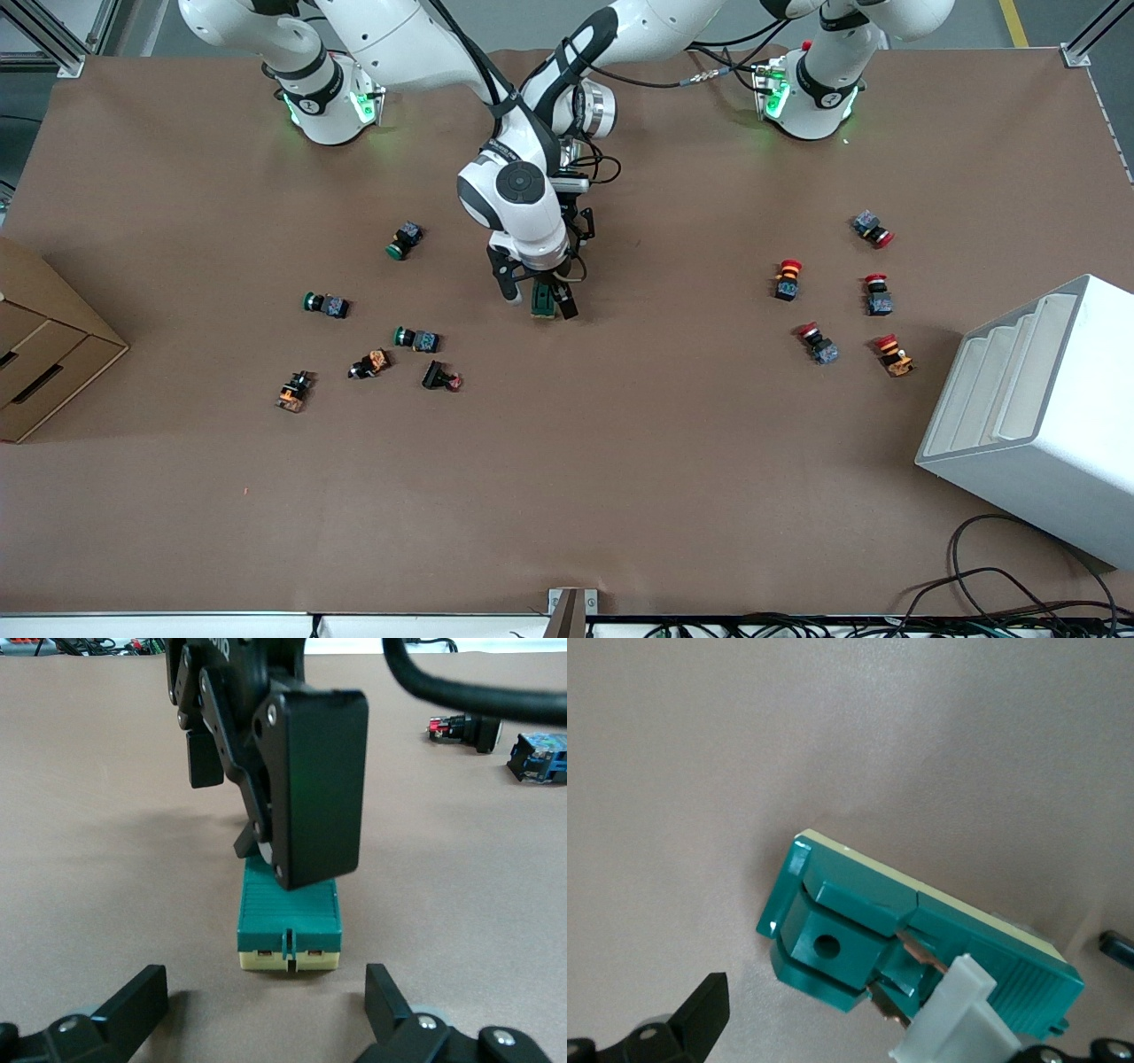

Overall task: Close load switch with both arms
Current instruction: 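Swing the white handle over with the right gripper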

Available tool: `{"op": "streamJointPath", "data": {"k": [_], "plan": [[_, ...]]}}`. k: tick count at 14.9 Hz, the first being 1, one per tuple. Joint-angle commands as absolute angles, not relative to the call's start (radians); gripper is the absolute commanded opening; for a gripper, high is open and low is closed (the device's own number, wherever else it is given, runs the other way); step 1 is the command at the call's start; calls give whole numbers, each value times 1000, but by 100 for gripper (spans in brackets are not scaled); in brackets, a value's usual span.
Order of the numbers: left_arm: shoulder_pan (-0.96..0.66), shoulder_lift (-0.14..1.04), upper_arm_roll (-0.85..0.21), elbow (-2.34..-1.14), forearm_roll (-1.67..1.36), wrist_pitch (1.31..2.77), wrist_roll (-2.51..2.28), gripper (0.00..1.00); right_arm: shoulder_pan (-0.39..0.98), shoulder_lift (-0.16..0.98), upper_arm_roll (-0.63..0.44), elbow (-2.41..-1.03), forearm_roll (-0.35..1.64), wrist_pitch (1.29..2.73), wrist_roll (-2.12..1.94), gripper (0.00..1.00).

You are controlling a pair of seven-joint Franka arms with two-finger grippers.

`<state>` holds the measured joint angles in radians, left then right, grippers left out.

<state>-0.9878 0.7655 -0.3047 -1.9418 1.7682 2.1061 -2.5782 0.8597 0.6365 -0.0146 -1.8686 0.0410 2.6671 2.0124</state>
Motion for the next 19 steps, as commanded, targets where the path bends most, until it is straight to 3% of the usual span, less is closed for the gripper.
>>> {"op": "streamJointPath", "data": {"k": [1,10,15,19], "plan": [[-982,847,-308,-1953,1723,2171,-2612,98,819,657,-20,-1795,29,2625,1979,100],[-982,847,-308,-1940,1721,2171,-2611,98,775,652,-18,-1753,31,2562,1928,100],[-982,847,-308,-1939,1721,2171,-2611,98,762,646,-17,-1642,37,2329,1901,100],[-982,847,-308,-1940,1721,2172,-2611,98,758,650,-17,-1631,38,2325,1901,100]]}}
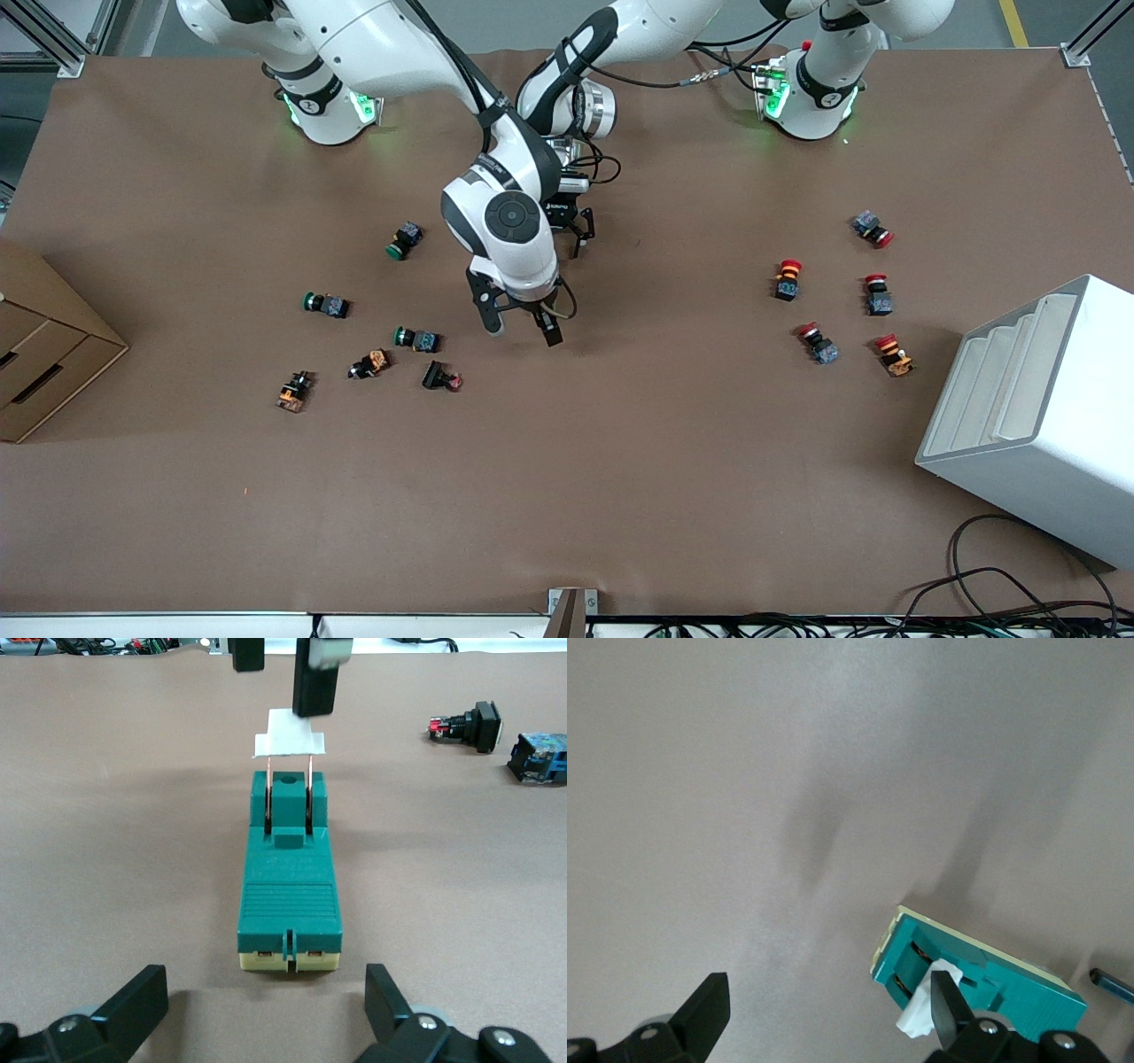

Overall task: Close load switch with both arms
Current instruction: 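Swing the white handle over with the right gripper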

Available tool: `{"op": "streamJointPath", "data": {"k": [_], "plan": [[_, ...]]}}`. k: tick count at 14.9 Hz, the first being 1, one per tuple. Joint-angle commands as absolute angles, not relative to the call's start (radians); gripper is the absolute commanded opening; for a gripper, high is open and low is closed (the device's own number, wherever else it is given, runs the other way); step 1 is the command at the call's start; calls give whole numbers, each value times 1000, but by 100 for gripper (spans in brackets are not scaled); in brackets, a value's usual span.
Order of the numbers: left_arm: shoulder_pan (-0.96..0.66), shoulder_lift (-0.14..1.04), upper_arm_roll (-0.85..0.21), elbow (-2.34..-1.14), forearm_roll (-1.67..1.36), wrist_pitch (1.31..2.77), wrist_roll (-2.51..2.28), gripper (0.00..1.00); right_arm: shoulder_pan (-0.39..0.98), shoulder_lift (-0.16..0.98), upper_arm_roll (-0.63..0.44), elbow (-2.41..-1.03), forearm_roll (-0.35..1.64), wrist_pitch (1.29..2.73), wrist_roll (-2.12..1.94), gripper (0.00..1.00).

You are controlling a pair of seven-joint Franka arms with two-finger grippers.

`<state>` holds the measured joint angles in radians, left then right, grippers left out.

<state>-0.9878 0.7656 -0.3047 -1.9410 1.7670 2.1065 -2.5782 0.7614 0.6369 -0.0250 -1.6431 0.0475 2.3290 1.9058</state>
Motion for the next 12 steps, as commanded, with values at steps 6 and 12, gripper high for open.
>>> {"op": "streamJointPath", "data": {"k": [6,12], "plan": [[-980,847,-308,-1940,1721,2171,-2611,98,767,655,-17,-1631,38,2332,1899,100],[-980,848,-308,-1939,1721,2172,-2611,98,756,683,-17,-1631,29,2388,1894,100]]}}
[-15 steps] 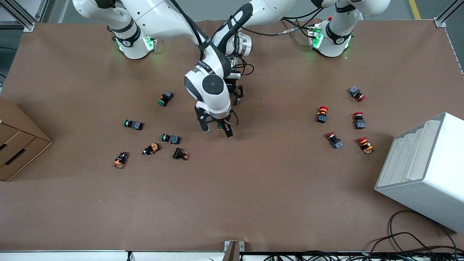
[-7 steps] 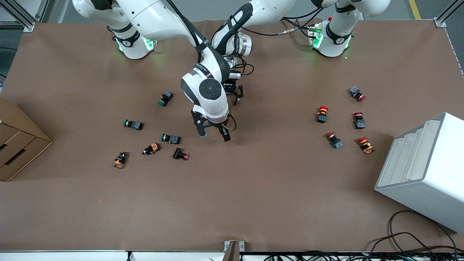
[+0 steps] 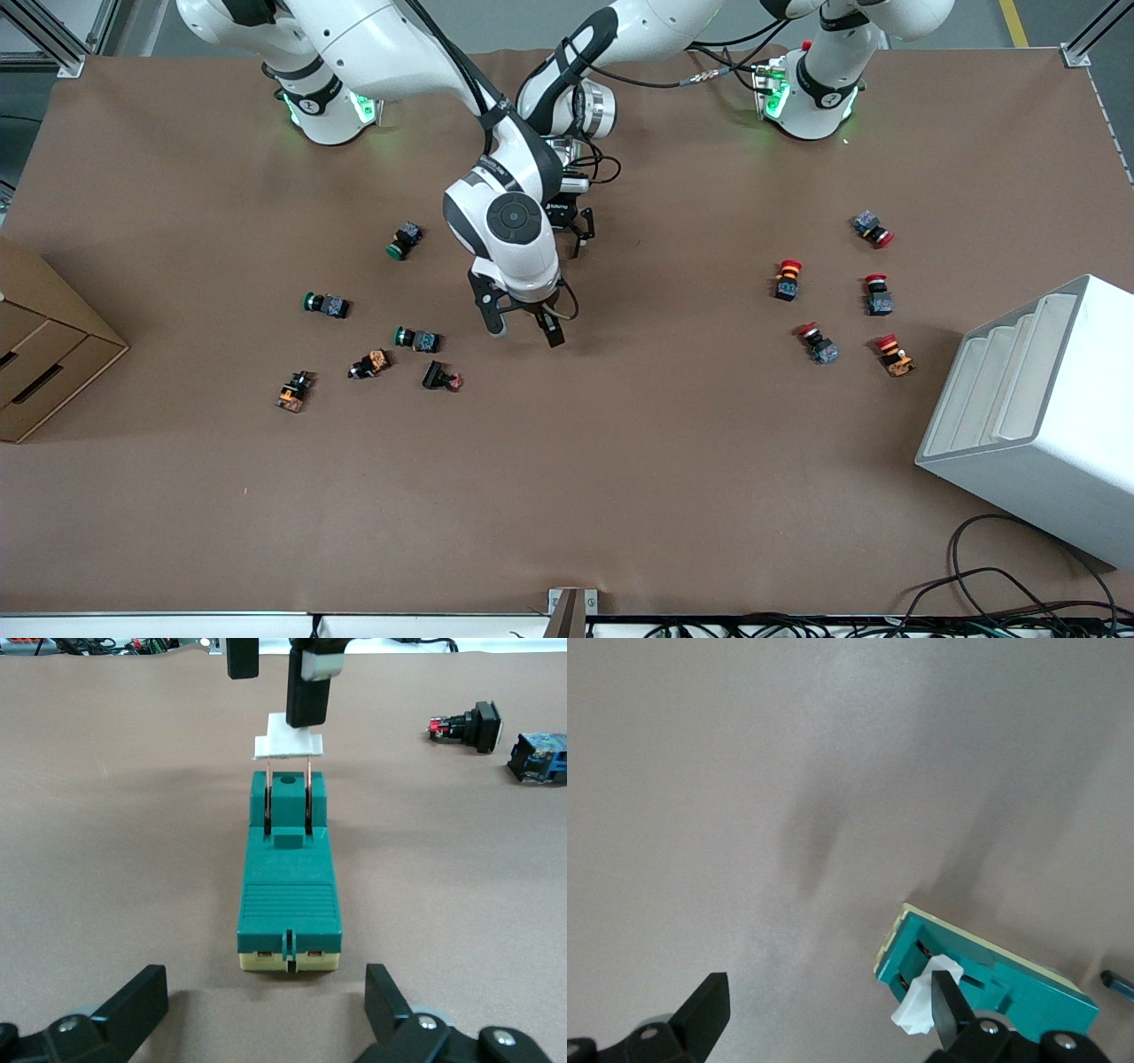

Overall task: Close load switch with both arms
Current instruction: 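Swing the white handle over with the right gripper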

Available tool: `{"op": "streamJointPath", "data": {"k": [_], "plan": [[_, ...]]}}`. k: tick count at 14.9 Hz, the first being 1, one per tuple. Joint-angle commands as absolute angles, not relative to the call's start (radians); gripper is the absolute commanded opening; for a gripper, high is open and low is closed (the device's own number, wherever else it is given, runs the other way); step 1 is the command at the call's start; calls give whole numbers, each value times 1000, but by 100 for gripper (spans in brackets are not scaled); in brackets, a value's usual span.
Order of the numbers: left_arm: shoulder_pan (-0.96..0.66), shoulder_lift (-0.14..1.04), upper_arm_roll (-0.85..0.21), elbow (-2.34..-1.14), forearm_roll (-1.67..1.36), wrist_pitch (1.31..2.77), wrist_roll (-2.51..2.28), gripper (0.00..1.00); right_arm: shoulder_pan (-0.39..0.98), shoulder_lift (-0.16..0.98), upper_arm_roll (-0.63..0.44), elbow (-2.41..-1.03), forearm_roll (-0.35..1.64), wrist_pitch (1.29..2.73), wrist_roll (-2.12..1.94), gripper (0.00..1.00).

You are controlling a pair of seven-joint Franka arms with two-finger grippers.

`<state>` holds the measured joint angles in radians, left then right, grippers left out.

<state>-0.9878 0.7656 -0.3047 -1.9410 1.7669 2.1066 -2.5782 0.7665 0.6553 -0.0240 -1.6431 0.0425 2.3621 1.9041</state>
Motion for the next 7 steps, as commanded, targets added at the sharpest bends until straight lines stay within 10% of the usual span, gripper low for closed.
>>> {"op": "streamJointPath", "data": {"k": [1,7], "plan": [[-980,848,-308,-1939,1721,2171,-2611,98,755,690,-17,-1629,28,2388,1893,100],[-980,848,-308,-1939,1721,2172,-2611,98,736,730,-17,-1586,29,2390,1867,100]]}}
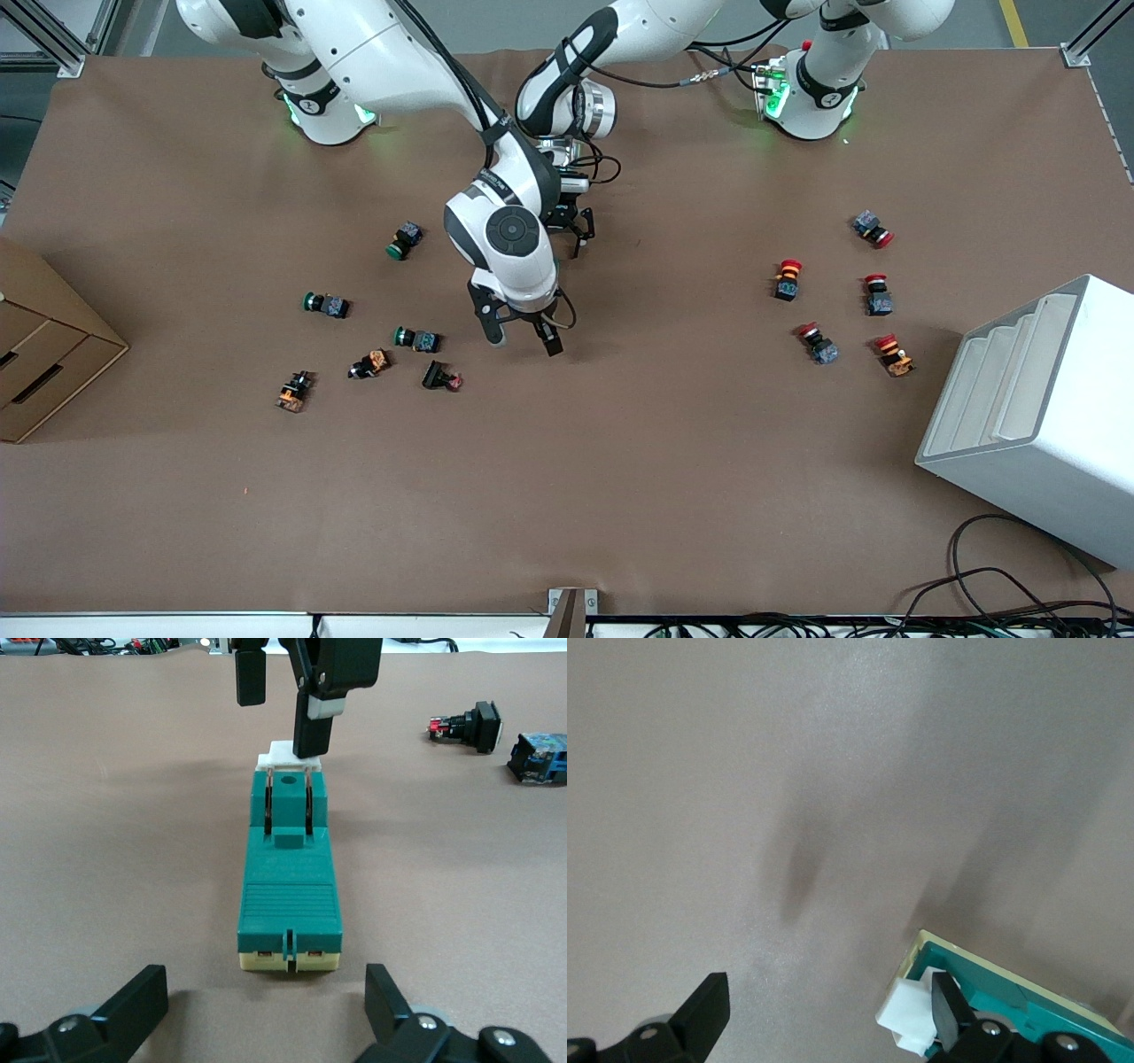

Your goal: Close load switch with both arms

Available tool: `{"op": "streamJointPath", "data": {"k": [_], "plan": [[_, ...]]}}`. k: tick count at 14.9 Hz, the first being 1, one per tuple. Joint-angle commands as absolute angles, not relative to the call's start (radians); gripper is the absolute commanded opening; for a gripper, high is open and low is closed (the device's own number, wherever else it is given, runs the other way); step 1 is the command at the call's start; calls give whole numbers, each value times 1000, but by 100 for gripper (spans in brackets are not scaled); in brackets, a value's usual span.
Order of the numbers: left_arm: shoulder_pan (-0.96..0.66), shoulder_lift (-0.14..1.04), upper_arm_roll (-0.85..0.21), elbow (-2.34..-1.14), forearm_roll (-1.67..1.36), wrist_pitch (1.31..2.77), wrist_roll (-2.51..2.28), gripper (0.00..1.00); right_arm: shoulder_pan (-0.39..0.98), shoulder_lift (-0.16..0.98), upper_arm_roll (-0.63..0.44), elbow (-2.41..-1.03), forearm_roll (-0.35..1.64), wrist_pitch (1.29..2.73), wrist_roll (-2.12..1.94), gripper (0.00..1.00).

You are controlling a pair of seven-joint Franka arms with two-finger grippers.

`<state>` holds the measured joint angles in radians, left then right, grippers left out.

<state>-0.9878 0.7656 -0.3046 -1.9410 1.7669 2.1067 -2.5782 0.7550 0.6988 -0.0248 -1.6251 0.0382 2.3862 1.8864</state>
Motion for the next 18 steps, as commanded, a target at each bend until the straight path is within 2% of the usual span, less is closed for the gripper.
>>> {"op": "streamJointPath", "data": {"k": [1,5,10,14,18], "plan": [[-980,848,-308,-1939,1721,2171,-2611,98,733,732,-17,-1580,29,2390,1868,100],[-982,848,-308,-1939,1721,2172,-2609,98,695,715,-20,-1526,34,2341,1772,100],[-980,847,-308,-1937,1721,2172,-2600,98,510,557,-17,-1497,43,2085,1284,100],[-977,838,-310,-1917,1710,2172,-2580,98,349,422,-18,-1497,40,1823,802,100],[-973,831,-310,-1896,1703,2172,-2566,98,152,325,-21,-1496,28,1677,261,100]]}}
